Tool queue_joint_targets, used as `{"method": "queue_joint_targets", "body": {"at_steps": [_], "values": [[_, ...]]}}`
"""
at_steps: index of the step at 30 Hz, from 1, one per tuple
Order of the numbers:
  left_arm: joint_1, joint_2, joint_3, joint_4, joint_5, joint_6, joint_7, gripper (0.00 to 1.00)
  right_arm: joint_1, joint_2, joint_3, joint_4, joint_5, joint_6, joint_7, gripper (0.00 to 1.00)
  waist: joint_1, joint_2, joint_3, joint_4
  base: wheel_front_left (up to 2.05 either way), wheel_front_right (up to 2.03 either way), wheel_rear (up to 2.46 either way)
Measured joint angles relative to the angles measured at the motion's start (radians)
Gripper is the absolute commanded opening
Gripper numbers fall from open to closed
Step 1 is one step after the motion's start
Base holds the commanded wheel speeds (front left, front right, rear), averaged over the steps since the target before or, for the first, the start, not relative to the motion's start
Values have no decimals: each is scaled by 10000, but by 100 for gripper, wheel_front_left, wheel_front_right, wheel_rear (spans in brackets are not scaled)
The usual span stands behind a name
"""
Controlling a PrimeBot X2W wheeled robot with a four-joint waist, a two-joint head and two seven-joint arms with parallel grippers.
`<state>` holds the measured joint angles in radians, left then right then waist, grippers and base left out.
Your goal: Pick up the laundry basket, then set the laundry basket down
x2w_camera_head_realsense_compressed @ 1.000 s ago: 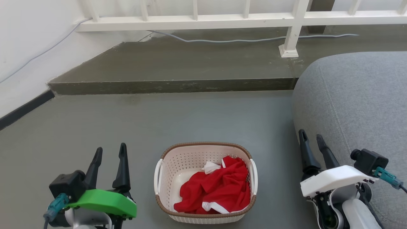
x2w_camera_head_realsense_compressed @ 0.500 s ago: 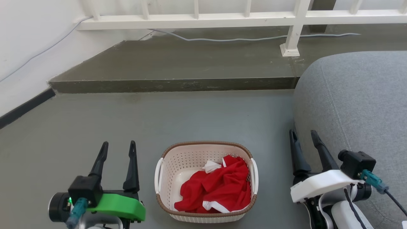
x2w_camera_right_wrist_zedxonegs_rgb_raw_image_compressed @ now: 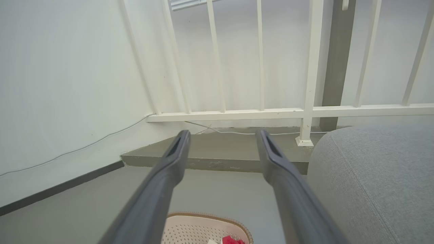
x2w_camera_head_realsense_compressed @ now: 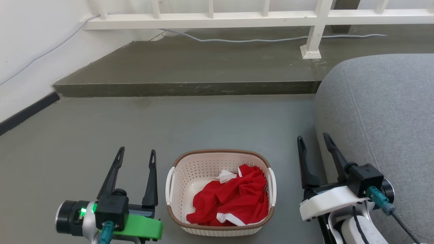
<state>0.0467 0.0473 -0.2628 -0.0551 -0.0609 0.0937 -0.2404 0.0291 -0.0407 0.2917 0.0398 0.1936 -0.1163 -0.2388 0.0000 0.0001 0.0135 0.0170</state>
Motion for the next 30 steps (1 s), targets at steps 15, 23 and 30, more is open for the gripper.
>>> {"method": "queue_joint_targets", "body": {"at_steps": [15, 23, 30], "values": [[10, 4, -56, -102, 376, 50, -115, 100, 0, -13, 113, -113, -449, -79, -115, 100, 0, 0, 54, -20, 0, 0, 0], [10, 4, -42, -86, 362, 50, -115, 100, 0, -15, 111, -127, -449, -86, -115, 100, 0, 0, 118, -24, 0, 0, 0], [10, 4, -8, -130, 351, 123, -115, 100, -1, -15, 107, -232, -422, -86, -115, 100, 0, 0, 355, -42, 0, 0, 0]]}}
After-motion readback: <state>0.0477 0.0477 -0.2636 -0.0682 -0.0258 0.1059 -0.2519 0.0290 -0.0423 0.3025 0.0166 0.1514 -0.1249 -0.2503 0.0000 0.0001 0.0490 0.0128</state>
